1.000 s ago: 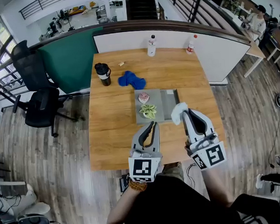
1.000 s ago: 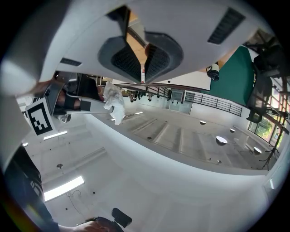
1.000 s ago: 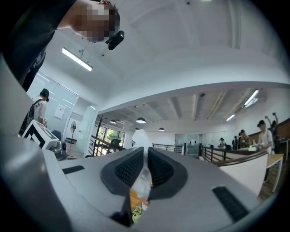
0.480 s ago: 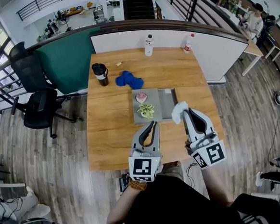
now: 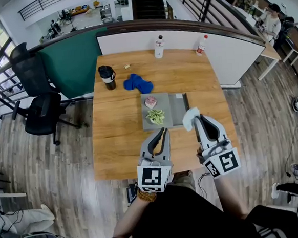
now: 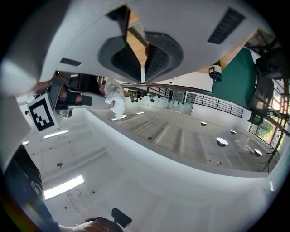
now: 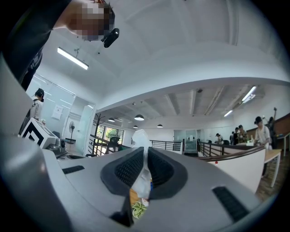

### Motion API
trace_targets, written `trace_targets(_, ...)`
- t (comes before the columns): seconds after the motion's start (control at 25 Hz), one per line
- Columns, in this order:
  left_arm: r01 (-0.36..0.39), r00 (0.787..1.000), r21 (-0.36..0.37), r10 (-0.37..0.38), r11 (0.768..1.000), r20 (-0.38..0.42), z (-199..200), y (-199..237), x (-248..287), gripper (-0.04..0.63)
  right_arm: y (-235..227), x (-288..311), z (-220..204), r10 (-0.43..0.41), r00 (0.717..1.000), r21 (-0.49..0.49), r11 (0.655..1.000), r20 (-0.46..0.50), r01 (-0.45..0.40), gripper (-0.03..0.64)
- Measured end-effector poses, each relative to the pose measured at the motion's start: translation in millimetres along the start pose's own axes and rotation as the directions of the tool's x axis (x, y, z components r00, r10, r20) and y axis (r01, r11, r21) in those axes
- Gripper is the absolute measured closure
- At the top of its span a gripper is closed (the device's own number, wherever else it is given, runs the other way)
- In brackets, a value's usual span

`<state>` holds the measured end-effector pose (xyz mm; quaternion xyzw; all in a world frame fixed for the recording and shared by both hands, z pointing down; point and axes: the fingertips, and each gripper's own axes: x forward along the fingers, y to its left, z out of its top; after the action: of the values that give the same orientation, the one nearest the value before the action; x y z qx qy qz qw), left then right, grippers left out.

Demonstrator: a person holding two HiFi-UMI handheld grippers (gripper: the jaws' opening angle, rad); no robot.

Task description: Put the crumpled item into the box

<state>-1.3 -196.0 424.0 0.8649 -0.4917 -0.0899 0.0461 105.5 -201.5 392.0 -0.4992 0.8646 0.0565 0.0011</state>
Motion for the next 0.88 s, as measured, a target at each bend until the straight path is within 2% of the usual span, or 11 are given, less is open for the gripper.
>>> trace_targets(0.88,-0.01,1.0,-0.001,0.01,1.0,0.019,4,2,1,0.554,-5,1,-9,0.001,1.0,0.049,0.999,-0.022,0.0,0.578)
